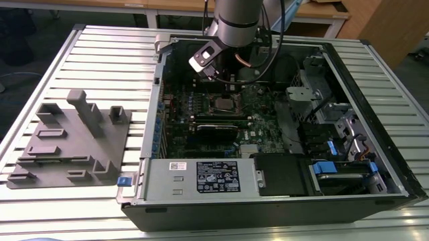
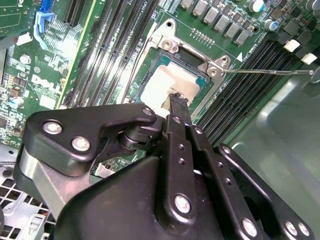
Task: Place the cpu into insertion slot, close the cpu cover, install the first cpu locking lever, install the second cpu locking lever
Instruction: 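Close the cpu cover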
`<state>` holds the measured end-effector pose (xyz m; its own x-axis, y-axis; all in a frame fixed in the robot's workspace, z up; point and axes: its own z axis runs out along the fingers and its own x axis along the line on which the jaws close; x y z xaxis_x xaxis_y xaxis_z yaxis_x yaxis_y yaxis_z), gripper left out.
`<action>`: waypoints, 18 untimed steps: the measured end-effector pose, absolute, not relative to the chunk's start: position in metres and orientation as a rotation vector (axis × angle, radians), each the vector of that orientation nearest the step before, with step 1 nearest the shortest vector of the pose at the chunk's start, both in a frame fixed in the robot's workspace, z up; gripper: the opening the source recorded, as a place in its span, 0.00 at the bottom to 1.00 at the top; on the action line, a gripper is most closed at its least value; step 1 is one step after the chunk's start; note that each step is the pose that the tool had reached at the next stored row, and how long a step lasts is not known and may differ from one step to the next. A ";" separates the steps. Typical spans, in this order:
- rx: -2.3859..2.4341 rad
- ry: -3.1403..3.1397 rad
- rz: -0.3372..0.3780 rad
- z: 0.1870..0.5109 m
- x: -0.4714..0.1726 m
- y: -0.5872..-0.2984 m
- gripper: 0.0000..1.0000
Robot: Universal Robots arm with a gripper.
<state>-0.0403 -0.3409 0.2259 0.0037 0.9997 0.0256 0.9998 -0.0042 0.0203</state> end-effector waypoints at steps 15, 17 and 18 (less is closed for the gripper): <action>-2.223 -2.214 -0.052 0.230 -0.040 -0.341 0.11; -2.223 -2.214 -0.051 0.230 -0.040 -0.341 0.11; -2.223 -2.214 -0.051 0.230 -0.040 -0.341 0.11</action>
